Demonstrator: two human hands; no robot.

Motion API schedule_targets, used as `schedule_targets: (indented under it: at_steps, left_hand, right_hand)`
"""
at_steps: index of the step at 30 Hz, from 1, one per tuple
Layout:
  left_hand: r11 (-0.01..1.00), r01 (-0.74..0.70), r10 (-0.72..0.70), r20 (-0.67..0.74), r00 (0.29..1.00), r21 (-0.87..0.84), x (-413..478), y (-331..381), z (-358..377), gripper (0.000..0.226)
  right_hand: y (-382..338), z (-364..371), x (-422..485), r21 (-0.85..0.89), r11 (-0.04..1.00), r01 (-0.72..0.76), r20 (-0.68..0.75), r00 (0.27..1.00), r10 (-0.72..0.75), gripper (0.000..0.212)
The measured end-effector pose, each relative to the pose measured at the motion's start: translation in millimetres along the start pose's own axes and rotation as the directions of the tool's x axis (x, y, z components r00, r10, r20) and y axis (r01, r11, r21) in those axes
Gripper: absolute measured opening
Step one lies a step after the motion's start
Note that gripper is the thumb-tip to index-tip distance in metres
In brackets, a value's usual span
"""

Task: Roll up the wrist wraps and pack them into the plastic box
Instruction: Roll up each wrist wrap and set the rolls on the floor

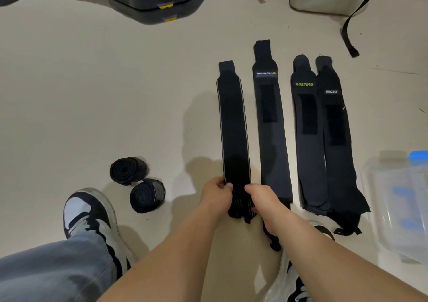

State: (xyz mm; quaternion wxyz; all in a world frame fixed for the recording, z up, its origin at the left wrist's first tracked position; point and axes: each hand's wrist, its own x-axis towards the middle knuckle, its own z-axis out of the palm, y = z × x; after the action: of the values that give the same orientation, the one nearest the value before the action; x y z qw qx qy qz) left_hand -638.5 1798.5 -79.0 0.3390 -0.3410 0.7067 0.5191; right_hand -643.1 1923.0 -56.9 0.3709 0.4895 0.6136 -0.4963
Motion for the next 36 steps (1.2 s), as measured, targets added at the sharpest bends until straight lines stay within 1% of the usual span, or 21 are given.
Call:
schedule_targets:
  at_steps: [3, 4, 6, 7, 9, 11, 14, 16, 19, 21, 23, 27, 30, 32, 33, 34, 35, 36]
  left_hand:
    - [0.997, 0.068, -0.070, -0.066, 0.995, -0.027, -2.9, 2.3, -0.8, 0.032]
    - [0.992, 0.106, -0.111, -0.064, 0.992, -0.073, -4.3, 4.8, -1.6, 0.030]
    - [0.972, 0.178, -0.177, 0.016, 0.984, -0.151, -11.8, 16.0, -3.1, 0.020]
    - [0.974, 0.178, -0.173, 0.054, 0.984, -0.139, -16.3, 23.3, -4.4, 0.016]
    - [0.990, 0.113, -0.106, 0.090, 0.990, -0.085, -22.8, 37.7, -7.2, 0.018]
    - [0.997, 0.038, -0.031, 0.107, 0.994, -0.069, -33.4, 55.2, -12.4, 0.018]
    - [0.996, -0.032, 0.041, 0.109, 0.993, -0.086, -53.9, 76.1, -27.3, 0.017]
    - [0.995, -0.061, 0.070, 0.103, 0.992, -0.084, -70.0, 84.1, -39.2, 0.017]
    - [0.993, -0.107, 0.112, 0.093, 0.989, -0.054, -101.3, 93.8, -57.5, 0.019]
    - [0.986, -0.159, 0.162, 0.082, 0.983, -0.040, -124.5, 104.3, -67.7, 0.021]
    - [0.975, -0.218, 0.221, 0.072, 0.973, -0.037, -150.3, 118.1, -78.2, 0.022]
    - [0.948, -0.311, 0.314, 0.047, 0.948, -0.067, -200.2, 145.8, -100.5, 0.018]
    - [0.925, -0.373, 0.376, 0.037, 0.926, -0.068, -236.9, 164.0, -119.6, 0.014]
    - [0.908, -0.418, 0.419, 0.032, 0.907, -0.038, -261.1, 175.7, -132.7, 0.008]
    - [0.896, -0.443, 0.444, 0.024, 0.896, -0.024, -271.7, 180.6, -139.1, 0.010]
    - [0.882, -0.471, 0.471, 0.016, 0.882, -0.010, -281.8, 184.9, -145.4, 0.023]
    - [0.870, -0.494, 0.494, 0.005, 0.870, 0.000, -290.0, 188.4, -151.8, 0.045]
    - [0.861, -0.508, 0.508, 0.001, 0.861, 0.007, -298.7, 190.8, -157.8, 0.063]
  right_hand:
    - [-2.9, 2.8, -0.1, -0.066, 0.998, -0.008, 0.014, 1.000, 0.009, 0.036]
    - [-4.0, 3.6, -1.9, -0.105, 0.994, 0.001, 0.022, 1.000, 0.001, 0.032]
    - [-6.6, 4.0, -5.4, -0.141, 0.990, 0.029, 0.001, 1.000, -0.029, 0.028]
    - [-6.8, 2.7, -6.2, -0.130, 0.990, 0.047, -0.018, 0.999, -0.050, 0.030]
    - [-8.7, -2.6, -11.2, -0.084, 0.994, 0.070, -0.071, 0.995, -0.076, 0.034]
    - [-11.9, -10.7, -24.3, -0.023, 0.998, 0.064, -0.091, 0.994, -0.066, 0.035]
    - [-18.9, -21.1, -47.1, 0.073, 0.992, 0.105, 0.005, 0.994, -0.106, 0.032]
    - [-25.5, -26.2, -66.5, 0.050, 0.982, 0.182, 0.011, 0.983, -0.183, 0.029]
    - [-37.5, -29.2, -102.9, -0.039, 0.961, 0.274, 0.023, 0.962, -0.274, 0.025]
    - [-47.4, -28.1, -130.8, -0.048, 0.950, 0.309, 0.050, 0.950, -0.307, 0.019]
    - [-58.4, -26.0, -160.9, -0.033, 0.937, 0.348, 0.047, 0.937, -0.347, 0.017]
    - [-78.4, -29.5, -220.6, 0.000, 0.876, 0.483, 0.059, 0.874, -0.482, 0.017]
    - [-87.7, -39.0, -269.5, -0.067, 0.789, 0.611, 0.120, 0.790, -0.601, 0.006]
    - [-94.1, -48.7, -298.0, -0.106, 0.738, 0.666, 0.163, 0.744, -0.648, 0.013]
    - [-97.7, -53.0, -310.8, -0.121, 0.716, 0.687, 0.191, 0.724, -0.663, 0.017]
    - [-100.9, -56.6, -322.1, -0.133, 0.696, 0.706, 0.214, 0.706, -0.675, 0.019]
    - [-103.3, -58.9, -333.6, -0.142, 0.683, 0.717, 0.230, 0.695, -0.681, 0.023]
    - [-105.7, -60.5, -343.4, -0.148, 0.672, 0.725, 0.235, 0.686, -0.689, 0.027]
